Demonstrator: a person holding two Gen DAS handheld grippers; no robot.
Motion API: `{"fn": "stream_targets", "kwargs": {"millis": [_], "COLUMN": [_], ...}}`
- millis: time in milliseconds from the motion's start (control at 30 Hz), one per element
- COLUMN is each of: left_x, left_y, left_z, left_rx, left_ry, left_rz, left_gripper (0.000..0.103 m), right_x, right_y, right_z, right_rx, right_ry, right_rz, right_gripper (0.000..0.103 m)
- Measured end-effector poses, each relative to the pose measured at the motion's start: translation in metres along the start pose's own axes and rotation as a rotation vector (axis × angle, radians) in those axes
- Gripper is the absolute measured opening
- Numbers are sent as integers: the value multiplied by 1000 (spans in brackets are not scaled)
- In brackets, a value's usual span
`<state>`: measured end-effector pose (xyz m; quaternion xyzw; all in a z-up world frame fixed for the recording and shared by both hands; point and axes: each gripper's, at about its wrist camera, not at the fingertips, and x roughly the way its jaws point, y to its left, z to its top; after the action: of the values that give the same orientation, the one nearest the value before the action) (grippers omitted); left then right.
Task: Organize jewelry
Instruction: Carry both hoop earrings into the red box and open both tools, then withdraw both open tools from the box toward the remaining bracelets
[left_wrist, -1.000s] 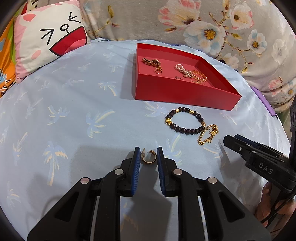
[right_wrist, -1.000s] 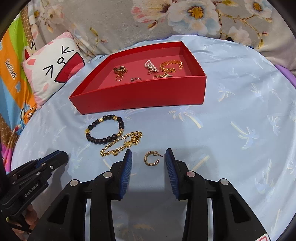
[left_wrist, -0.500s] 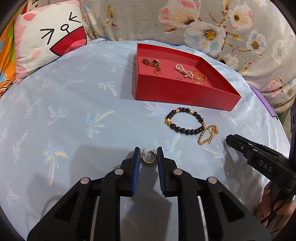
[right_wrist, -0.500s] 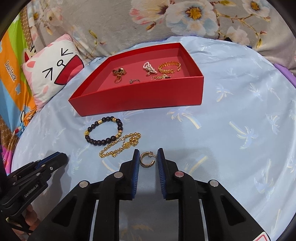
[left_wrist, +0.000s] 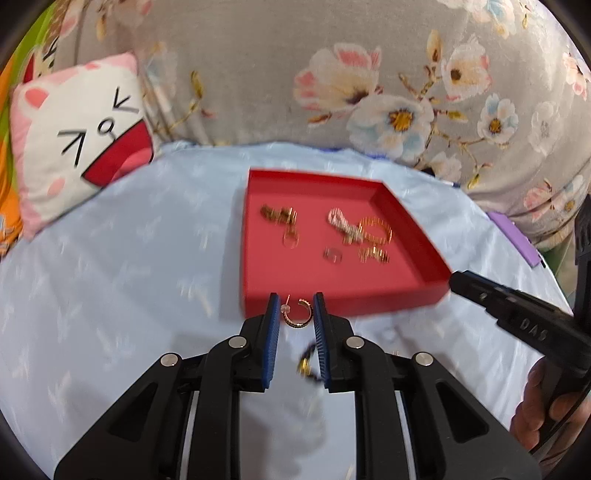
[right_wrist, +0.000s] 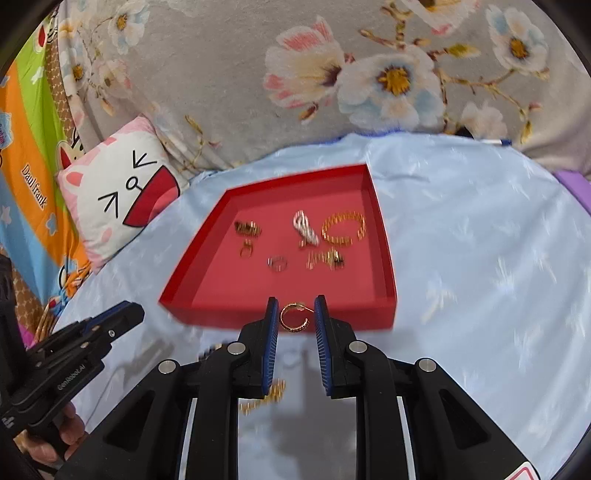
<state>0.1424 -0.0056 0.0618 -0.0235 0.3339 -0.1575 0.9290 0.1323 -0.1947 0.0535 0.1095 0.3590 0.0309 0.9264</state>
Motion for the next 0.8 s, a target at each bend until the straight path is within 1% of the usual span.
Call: {"fn": "stream_targets", "kwargs": {"millis": [100,233,300,467,733,767,800], "left_x": [19,60,78,103,117,117,117], "left_y": [-7,-9,-8,-7,-4,-4,-2], "left_z": [25,42,44,40,37,37,37], "left_rx": [20,13,4,21,19,15,6], "left_ry": [-12,35,63,98,109,108,107], "left_rz": [12,22,21,30,30,31,29], "left_gripper": [18,18,18,18,18,19,23], "right_x": [24,58,74,99,107,105,104], "right_y": [1,0,-1,-2,-5,-6,-6], "right_z": [20,30,29,23,20,20,20], "right_rx": [-10,-15,-22,-25,-30,-32,-33], "right_ry": [10,51,75,109,117,106,97], "right_rz": [-11,-27,-33,-44,-53,-58,-64], "right_gripper": [18,18,18,19,19,19,21]}}
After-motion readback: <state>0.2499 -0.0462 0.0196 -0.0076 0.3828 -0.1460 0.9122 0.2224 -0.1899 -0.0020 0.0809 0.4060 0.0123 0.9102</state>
